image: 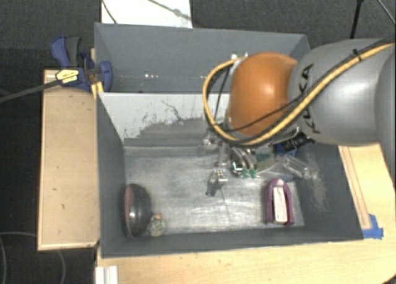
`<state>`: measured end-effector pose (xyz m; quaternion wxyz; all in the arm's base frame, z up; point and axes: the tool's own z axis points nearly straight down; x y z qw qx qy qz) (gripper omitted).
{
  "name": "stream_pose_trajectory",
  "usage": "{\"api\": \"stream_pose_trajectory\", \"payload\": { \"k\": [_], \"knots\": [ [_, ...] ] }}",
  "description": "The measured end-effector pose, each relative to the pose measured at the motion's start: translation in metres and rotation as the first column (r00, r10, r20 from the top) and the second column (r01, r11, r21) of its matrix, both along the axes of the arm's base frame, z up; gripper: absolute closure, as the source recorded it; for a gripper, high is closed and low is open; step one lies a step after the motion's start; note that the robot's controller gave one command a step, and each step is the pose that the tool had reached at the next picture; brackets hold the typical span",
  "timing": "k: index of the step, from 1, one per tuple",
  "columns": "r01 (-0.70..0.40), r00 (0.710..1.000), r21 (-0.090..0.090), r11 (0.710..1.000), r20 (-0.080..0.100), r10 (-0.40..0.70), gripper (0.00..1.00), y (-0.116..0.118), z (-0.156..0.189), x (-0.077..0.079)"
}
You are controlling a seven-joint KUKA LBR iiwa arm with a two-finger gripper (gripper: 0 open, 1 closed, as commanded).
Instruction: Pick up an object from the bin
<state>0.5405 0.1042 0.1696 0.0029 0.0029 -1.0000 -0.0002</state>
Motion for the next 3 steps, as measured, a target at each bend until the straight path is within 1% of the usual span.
{"api": "stream_pose_trajectory", "payload": {
  "k": [1,2,3],
  "knots": [
    [-0.165,0.986,0.001,0.986,0.015,0.164,0.0,-0.064,-0.098,0.001],
    [0.052,0.999,-0.001,0.999,0.015,-0.052,0.0,-0.109,-0.064,0.051],
    [0.167,0.986,0.002,0.986,0.012,-0.167,0.0,-0.168,-0.097,0.029]
  ]
}}
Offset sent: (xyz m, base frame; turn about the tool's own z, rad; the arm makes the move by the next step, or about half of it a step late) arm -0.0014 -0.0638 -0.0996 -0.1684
